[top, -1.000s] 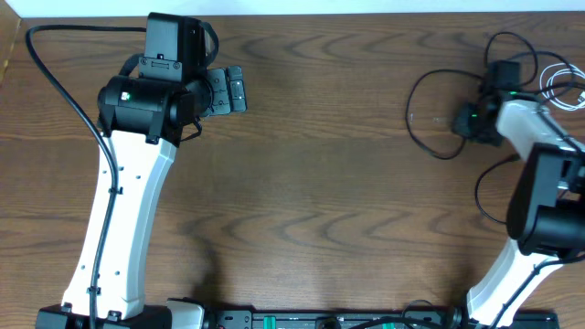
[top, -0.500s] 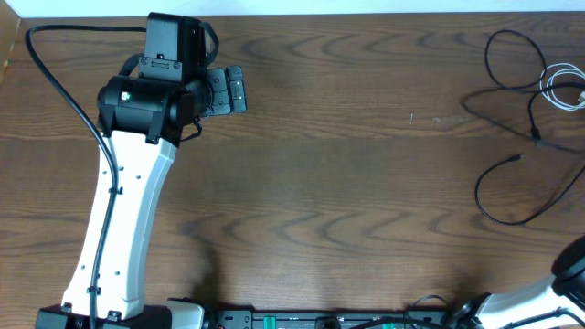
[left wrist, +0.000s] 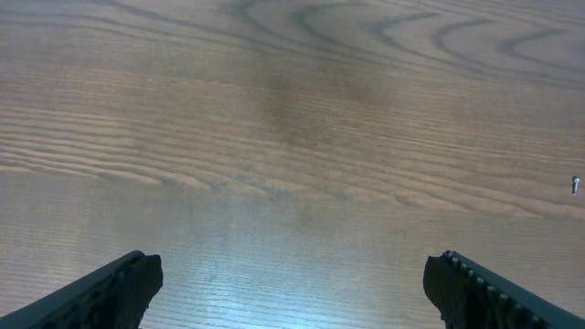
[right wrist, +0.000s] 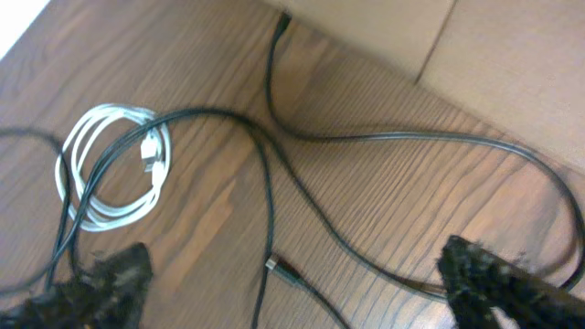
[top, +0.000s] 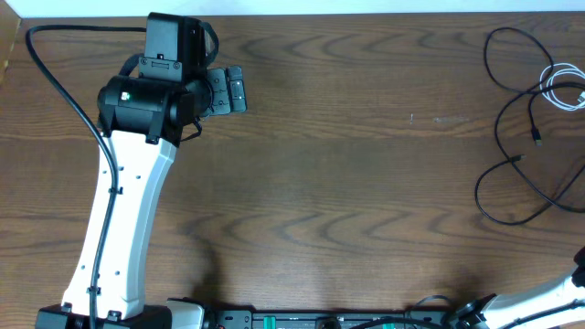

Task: Untangle cables

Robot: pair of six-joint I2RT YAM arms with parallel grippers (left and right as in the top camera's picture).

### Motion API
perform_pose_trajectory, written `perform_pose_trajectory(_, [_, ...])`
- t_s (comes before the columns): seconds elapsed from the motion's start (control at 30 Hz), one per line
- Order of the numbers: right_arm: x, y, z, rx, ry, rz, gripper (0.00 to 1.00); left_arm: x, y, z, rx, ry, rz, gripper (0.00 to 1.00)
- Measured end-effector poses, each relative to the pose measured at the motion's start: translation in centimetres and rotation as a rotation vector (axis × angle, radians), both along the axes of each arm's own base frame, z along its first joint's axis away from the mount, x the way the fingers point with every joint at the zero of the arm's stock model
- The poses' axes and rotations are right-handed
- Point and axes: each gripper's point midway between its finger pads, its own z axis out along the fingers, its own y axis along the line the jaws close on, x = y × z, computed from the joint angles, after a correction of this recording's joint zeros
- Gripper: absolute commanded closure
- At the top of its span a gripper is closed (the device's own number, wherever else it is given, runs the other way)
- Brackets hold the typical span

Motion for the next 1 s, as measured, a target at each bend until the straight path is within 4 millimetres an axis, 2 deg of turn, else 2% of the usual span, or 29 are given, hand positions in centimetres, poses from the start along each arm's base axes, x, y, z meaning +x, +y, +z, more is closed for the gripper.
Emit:
perform_pose_trajectory(0.07, [0.6,1.0,0.1,0.02,0.0,0.045,0.01,0.0,0.0,0.0,0.0,0.0,0.0,0.02])
perform_pose_trajectory(0.17, [3.2,4.0,1.7,0.062,-0.048,0.204,0.01,0.0,0.0,0.0,0.0,0.0,0.0,0.02])
perform_pose_trajectory(0.27, [6.1,9.0,4.1,0.122,-0.086,0.398,0.01,0.0,0.0,0.0,0.0,0.0,0.0,0.02])
perform_pose_trajectory(0.4, [9.8,18.1,7.3,0.192,-0.093,0.648,0.01,0.0,0.0,0.0,0.0,0.0,0.0,0.02])
perform_pose_trajectory(0.43, [10.7,21.0,8.1,0.207,-0.092,0.718,0.01,0.0,0.0,0.0,0.0,0.0,0.0,0.02])
perform_pose_trajectory(0.57, [12.5,29.9,10.8,0.223,-0.091,0.934,0.01,0.0,0.0,0.0,0.0,0.0,0.0,0.02])
perform_pose_trajectory(0.7, [12.6,36.4,13.4,0.16,-0.069,1.076,0.01,0.0,0.0,0.0,0.0,0.0,0.0,0.02])
perform_pose_trajectory(0.77, [11.9,38.6,14.8,0.117,-0.06,1.116,0.01,0.0,0.0,0.0,0.0,0.0,0.0,0.02])
perform_pose_trajectory(0.9, [8.8,43.1,18.5,0.037,-0.069,1.197,0.01,0.0,0.0,0.0,0.0,0.0,0.0,0.02])
perform_pose_trajectory(1.0, [6.8,45.5,21.4,-0.015,-0.116,1.248,0.01,0.0,0.0,0.0,0.0,0.0,0.0,0.02])
